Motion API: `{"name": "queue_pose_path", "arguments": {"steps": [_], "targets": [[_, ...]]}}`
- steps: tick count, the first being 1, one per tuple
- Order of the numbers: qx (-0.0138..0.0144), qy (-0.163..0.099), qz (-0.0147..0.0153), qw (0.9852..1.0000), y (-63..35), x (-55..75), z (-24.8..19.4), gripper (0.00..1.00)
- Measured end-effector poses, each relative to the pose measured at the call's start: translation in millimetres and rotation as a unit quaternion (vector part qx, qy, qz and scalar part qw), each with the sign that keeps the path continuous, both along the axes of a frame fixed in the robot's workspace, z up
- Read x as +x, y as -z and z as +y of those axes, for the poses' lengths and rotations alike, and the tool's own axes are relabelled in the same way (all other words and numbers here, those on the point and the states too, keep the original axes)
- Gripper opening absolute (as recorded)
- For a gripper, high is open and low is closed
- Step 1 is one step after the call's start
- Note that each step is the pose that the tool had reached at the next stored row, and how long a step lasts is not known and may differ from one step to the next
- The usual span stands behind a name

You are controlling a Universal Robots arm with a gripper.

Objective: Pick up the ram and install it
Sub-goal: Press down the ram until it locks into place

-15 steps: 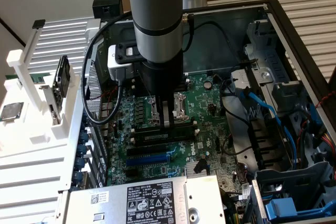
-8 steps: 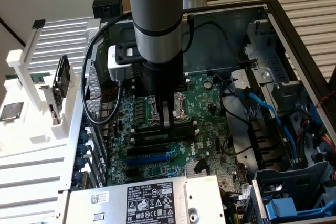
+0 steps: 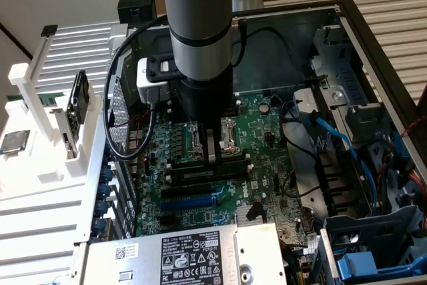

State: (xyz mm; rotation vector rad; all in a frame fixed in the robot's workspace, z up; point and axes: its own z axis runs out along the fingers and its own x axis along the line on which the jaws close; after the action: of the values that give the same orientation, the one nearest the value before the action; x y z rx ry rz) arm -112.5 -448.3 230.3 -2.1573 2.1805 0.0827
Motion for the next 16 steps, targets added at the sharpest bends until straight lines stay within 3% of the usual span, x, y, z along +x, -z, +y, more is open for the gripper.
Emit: {"name": "queue_pose_path", "arguments": {"steps": [16], "targets": [[0.0, 0.0, 0.0, 1.0, 2.6, 0.0, 0.0, 0.1]]}}
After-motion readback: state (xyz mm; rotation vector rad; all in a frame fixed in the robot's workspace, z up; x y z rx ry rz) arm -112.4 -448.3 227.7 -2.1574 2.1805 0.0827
